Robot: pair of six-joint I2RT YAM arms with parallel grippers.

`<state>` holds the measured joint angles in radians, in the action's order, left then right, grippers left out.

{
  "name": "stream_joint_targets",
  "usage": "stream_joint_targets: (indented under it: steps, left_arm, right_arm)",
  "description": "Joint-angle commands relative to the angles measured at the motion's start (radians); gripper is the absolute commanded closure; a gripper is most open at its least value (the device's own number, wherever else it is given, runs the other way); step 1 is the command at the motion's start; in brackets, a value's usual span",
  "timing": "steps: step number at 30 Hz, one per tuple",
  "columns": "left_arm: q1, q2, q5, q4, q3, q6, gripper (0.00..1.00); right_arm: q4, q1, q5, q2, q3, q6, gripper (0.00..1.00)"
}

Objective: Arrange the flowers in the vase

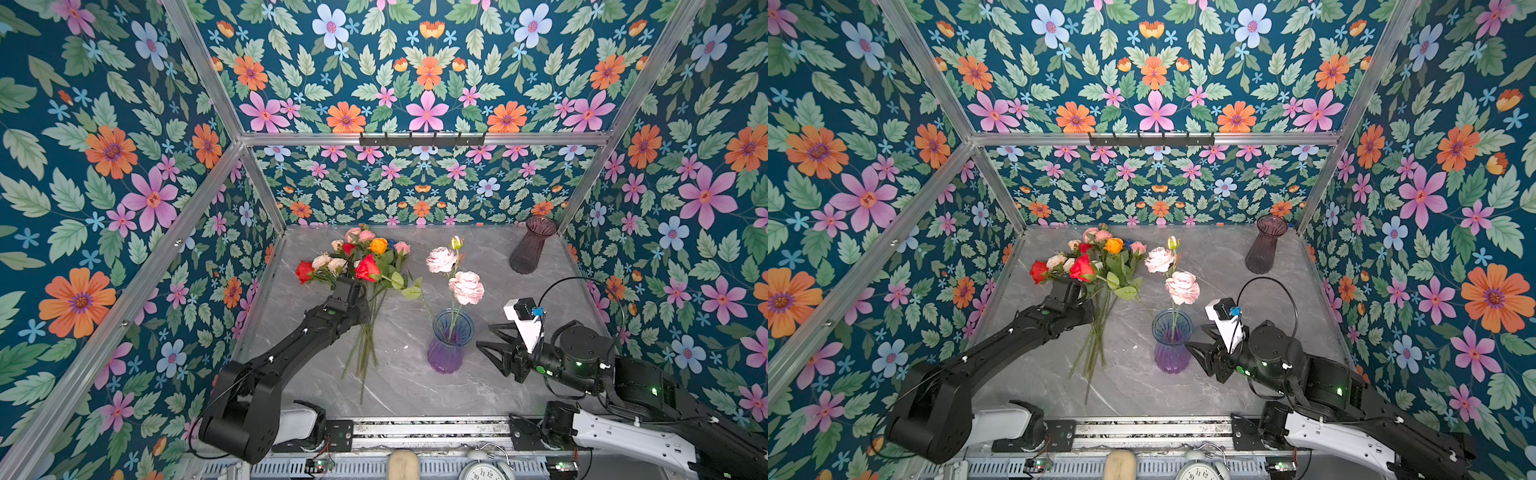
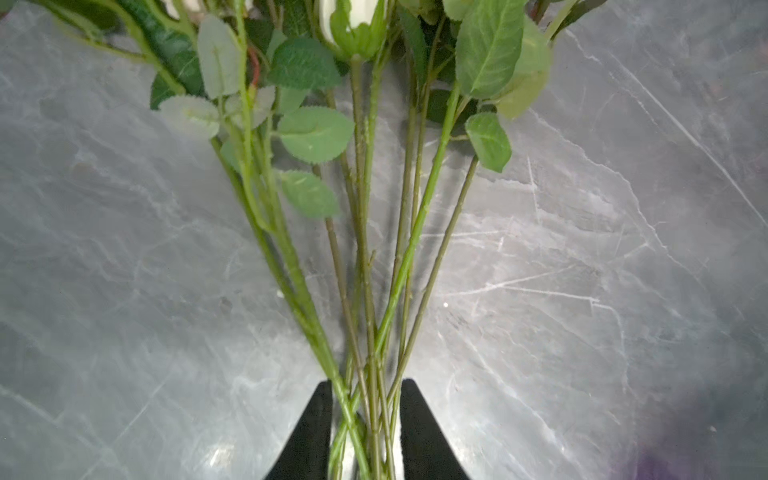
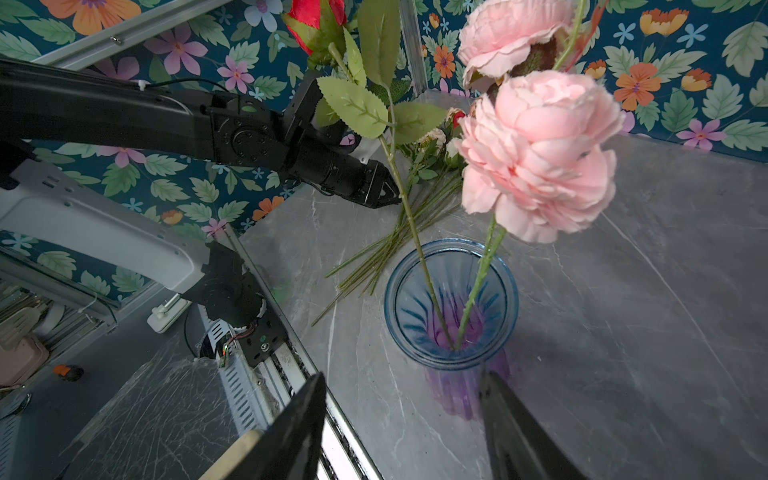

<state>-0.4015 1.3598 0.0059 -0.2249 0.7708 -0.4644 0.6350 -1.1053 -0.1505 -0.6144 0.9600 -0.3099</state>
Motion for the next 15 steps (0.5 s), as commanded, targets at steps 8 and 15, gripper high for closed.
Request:
stream_joint_targets:
  steps: [8,15]
  left_arm:
    - [0.014,0.248,-0.046,0.071,0.139,0.046,0.7]
    - [0.016,0.325,-0.086,0.066,0.183,0.055,0.72]
  right_arm:
    - [0.024,-0.001,-0.028,0.03,0.01,0.02,0.38]
    - [0.042,-0.001,-0.039,0.06,0.007,0.021,0.38]
